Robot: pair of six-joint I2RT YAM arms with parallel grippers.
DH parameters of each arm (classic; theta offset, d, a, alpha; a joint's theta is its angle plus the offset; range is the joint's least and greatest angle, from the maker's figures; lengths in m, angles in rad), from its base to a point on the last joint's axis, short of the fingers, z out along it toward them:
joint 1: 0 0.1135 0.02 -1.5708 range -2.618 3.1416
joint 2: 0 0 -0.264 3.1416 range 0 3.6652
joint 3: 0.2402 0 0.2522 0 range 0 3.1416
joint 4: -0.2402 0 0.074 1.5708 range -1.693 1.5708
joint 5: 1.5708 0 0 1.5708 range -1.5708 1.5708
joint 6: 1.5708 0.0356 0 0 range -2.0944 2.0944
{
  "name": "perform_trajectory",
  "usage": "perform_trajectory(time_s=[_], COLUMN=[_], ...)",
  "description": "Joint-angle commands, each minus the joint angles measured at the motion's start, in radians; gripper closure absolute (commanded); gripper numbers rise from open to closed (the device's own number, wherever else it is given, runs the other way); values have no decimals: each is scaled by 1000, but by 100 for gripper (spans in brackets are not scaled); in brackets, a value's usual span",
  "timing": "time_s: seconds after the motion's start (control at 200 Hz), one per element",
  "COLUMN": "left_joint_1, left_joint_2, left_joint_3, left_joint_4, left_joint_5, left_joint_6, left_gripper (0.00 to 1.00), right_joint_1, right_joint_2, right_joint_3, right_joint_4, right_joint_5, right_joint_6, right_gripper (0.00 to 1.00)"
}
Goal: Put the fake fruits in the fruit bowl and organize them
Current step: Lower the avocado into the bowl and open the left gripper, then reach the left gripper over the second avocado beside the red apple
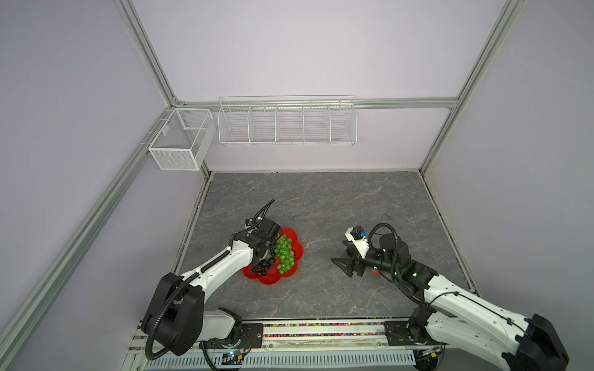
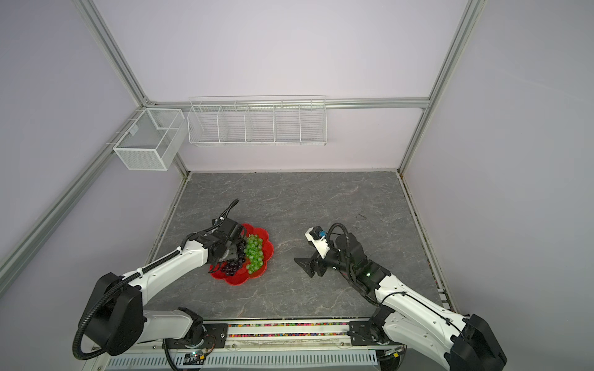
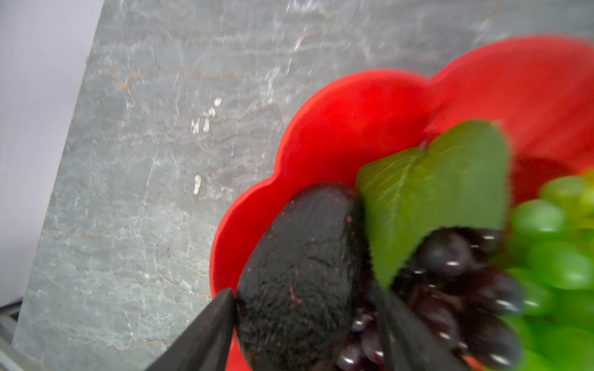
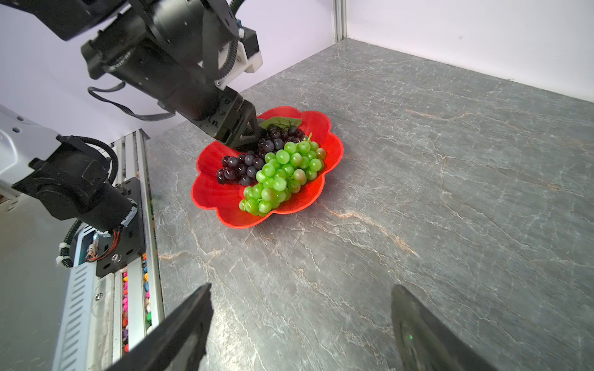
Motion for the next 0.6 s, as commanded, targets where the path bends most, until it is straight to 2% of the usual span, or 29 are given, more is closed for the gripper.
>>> perform_trajectory(time_s=[0.0, 0.075, 0.1, 0.155, 0.205, 0.29, 0.39, 0.49, 0.595], left_joint_1=[-1, -51, -82, -151, -193, -222, -297, -359, -362], left_joint_2=[-24, -49, -59, -71, -45, 96, 344, 538, 643], left_joint_3=[50, 79, 90, 102, 126, 210, 430, 583, 674], left_joint_4=[-46, -38, -4, 130, 262, 397, 340, 344, 313], left_joint_5=[-1, -36, -37, 31, 156, 350, 428, 555, 597], left_joint_6=[0, 8, 45, 159, 230, 273, 382, 528, 677], left_gripper=[28, 28, 28, 28, 28, 28, 27, 25, 23], right_joint_1=[5, 5, 4, -7, -28, -105, -201, -210, -231], right_joint_2=[-7, -7, -5, 1, 9, 43, 35, -93, -259], right_joint_3=[19, 19, 20, 27, 31, 46, 50, 28, 1], right_joint_4=[-4, -4, -8, -23, -38, -87, -126, -195, -294], right_joint_5=[15, 48, 78, 130, 172, 189, 80, 136, 169], right_joint_6=[-24, -14, -6, 13, 43, 115, 149, 126, 177], right_gripper=[12, 12, 12, 11, 11, 11, 11, 11, 11])
